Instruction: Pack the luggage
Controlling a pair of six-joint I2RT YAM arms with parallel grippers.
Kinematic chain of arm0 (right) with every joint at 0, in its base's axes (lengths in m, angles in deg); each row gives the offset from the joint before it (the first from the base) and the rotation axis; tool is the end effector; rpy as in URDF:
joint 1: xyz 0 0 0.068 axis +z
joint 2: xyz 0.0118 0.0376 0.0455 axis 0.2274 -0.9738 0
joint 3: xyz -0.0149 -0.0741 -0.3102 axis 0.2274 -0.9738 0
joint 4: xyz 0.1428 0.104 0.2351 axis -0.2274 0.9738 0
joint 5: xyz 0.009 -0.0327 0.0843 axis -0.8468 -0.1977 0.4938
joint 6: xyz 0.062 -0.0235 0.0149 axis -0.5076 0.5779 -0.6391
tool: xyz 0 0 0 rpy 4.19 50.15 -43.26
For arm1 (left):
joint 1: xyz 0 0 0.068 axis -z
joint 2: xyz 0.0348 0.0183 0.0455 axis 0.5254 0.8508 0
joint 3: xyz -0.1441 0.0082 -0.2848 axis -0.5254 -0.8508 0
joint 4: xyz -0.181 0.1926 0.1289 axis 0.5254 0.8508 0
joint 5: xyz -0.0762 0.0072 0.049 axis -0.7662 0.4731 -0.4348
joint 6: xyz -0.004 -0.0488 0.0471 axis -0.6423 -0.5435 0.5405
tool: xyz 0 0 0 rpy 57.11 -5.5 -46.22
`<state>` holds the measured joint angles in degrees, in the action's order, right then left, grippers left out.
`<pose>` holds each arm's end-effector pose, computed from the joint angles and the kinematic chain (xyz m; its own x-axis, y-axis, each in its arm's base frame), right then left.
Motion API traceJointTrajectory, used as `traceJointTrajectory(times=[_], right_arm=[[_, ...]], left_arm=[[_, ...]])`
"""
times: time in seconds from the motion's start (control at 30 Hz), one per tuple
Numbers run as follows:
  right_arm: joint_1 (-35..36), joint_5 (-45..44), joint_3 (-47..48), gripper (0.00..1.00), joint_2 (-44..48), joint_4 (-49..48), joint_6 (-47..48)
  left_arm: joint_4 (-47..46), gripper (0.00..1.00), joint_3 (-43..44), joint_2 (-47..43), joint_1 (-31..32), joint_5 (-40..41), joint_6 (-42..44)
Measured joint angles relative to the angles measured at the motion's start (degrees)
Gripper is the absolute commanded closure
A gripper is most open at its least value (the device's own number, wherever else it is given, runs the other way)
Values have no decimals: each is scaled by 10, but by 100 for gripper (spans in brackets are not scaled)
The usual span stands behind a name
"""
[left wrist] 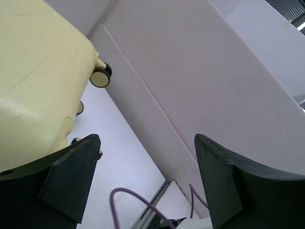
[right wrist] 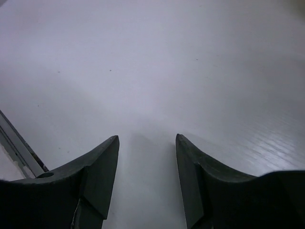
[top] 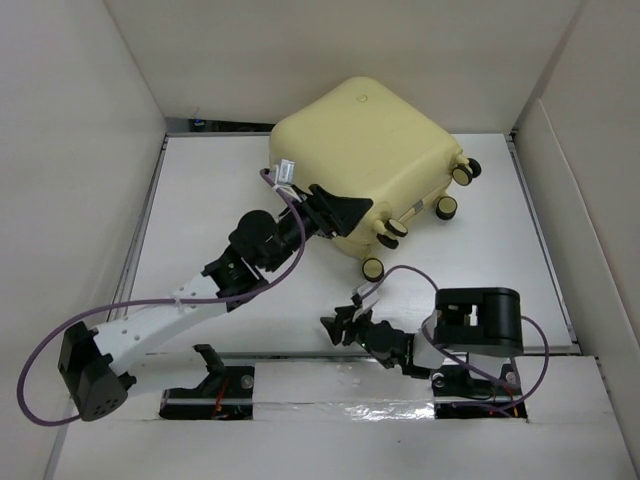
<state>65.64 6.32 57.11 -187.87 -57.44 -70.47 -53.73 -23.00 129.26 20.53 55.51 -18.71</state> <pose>0.0862 0.2687 0.1134 -0.3141 0.0928 -0.9449 -0.6016 0.7505 0.2737 0.1784 -0.2265 0.4348 -0.3925 -0.6118 -0.6867 0.6816 0.3078 -0.6638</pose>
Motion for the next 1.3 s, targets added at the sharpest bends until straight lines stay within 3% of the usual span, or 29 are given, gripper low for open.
traceJointTrajectory(times=[0.03, 0.1, 0.13, 0.17, 0.23, 0.27, 0.3, 0.4, 0.43, 0.53, 0.67, 0.7, 0.73, 0.87, 0.9, 1.0, 1.2, 1.3], right_arm=[[0, -4, -11, 61, 16, 1, 3], [0, -14, -34, 72, 50, 1, 11], [0, -19, -44, 87, 66, 0, 16], [0, -23, -52, 91, 82, 1, 21], [0, -30, -62, 94, 120, 8, 30], [0, -36, -62, 94, 144, 8, 33], [0, -42, -62, 94, 171, 14, 35], [-5, -74, -45, 70, 277, 49, 37], [-12, -82, -33, 56, 310, 76, 37], [-55, -91, 4, 43, 387, 170, 38], [-106, -97, 17, 41, 433, 253, 28], [-110, -98, 17, 45, 433, 268, 26], [-113, -99, 17, 56, 431, 283, 24], [-125, -94, 17, 64, 407, 328, 7], [-129, -93, 17, 61, 401, 335, 3], [-152, -81, 14, 39, 386, 336, -4], [-257, -16, 3, 37, 347, 288, 17], [-287, 24, 5, 41, 311, 250, 31]], left_arm=[[7, 31, -7, -13, 0, 14, 10], [19, 40, -32, -38, -2, 42, 26], [30, 46, -48, -49, -2, 54, 34], [39, 63, -65, -58, -2, 66, 39], [64, 84, -98, -71, -3, 90, 52], [69, 86, -113, -74, -3, 93, 52], [74, 87, -129, -77, -5, 100, 57], [91, 86, -159, -75, -10, 106, 60], [94, 85, -160, -71, -12, 105, 62], [82, 83, -158, -52, -14, 104, 71], [71, 79, -142, -21, -14, 107, 90], [71, 78, -138, -16, -14, 110, 95], [68, 78, -136, -12, -14, 113, 100], [59, 76, -131, -3, -21, 113, 115], [55, 76, -131, 0, -22, 111, 118], [42, 76, -130, 12, -25, 97, 128], [38, 76, -109, 42, -26, 77, 139], [33, 76, -99, 49, -32, 70, 142]])
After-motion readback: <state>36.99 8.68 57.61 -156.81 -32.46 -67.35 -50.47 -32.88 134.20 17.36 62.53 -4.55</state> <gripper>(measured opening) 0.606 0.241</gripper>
